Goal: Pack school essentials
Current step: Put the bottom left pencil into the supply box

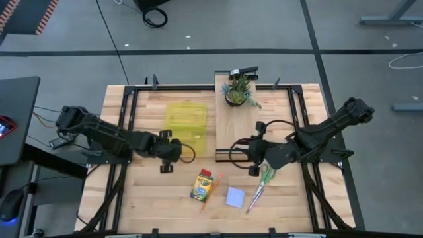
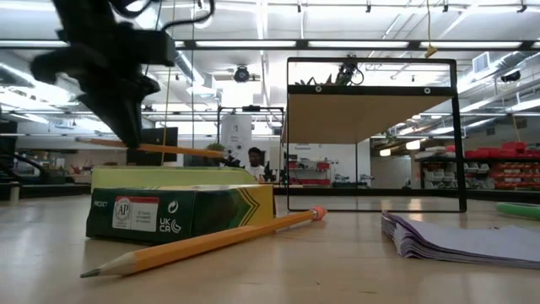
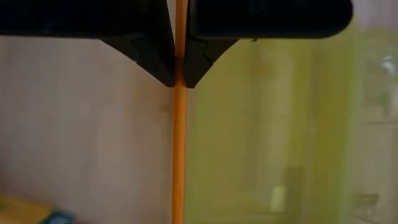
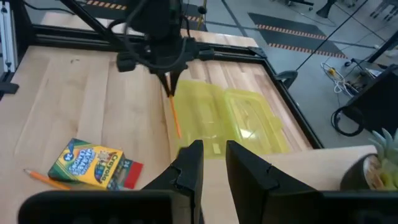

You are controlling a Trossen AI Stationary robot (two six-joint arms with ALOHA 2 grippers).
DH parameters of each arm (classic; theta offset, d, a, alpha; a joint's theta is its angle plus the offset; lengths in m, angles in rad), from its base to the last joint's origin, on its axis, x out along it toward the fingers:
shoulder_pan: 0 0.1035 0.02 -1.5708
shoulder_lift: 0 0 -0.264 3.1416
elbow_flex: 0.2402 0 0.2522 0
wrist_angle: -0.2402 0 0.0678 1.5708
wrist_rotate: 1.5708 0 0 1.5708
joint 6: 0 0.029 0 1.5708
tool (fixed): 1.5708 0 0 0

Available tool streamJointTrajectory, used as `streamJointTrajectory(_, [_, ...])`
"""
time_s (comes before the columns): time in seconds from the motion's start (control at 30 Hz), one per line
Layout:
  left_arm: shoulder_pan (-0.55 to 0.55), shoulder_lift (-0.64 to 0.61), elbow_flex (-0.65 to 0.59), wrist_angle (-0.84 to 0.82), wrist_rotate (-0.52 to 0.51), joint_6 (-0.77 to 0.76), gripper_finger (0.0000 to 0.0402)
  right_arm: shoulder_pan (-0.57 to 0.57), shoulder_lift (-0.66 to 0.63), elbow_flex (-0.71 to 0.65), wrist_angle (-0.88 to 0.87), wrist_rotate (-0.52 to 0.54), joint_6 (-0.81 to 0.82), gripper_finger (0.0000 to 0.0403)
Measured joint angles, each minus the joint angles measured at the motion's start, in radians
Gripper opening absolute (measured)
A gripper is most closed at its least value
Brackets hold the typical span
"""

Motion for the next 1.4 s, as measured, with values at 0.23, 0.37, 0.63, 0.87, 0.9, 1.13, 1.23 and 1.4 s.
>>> streamJointTrajectory(0.23, [0.126, 0.0, 0.0, 0.004, 0.0, 0.111, 0.0023, 0.002, -0.081, -0.086, 0.012, -0.002, -0.003, 0.0076])
streamJointTrajectory(0.37, [0.182, 0.001, -0.005, 0.047, 0.0, 0.171, 0.0023, 0.002, -0.087, -0.098, 0.011, -0.002, -0.014, 0.0076])
streamJointTrajectory(0.63, [0.286, 0.002, -0.009, 0.103, 0.001, 0.333, 0.0023, 0.039, -0.087, -0.098, 0.019, 0.0, -0.023, 0.0076])
streamJointTrajectory(0.87, [0.359, 0.025, -0.01, 0.129, 0.034, 0.422, 0.0023, 0.086, -0.087, -0.098, 0.029, 0.014, -0.013, 0.0076])
streamJointTrajectory(0.9, [0.365, 0.035, -0.01, 0.14, 0.033, 0.434, 0.0023, 0.09, -0.087, -0.098, 0.032, 0.016, -0.013, 0.0076])
streamJointTrajectory(1.13, [0.4, 0.106, -0.01, 0.19, 0.034, 0.474, 0.0023, 0.113, -0.087, -0.098, 0.056, 0.017, -0.009, 0.0076])
streamJointTrajectory(1.23, [0.41, 0.126, -0.01, 0.177, 0.034, 0.481, 0.0023, 0.115, -0.087, -0.098, 0.056, 0.017, 0.002, 0.0076])
streamJointTrajectory(1.4, [0.41, 0.128, -0.01, 0.174, 0.034, 0.483, 0.0023, 0.115, -0.087, -0.098, 0.056, 0.017, 0.012, 0.0076])
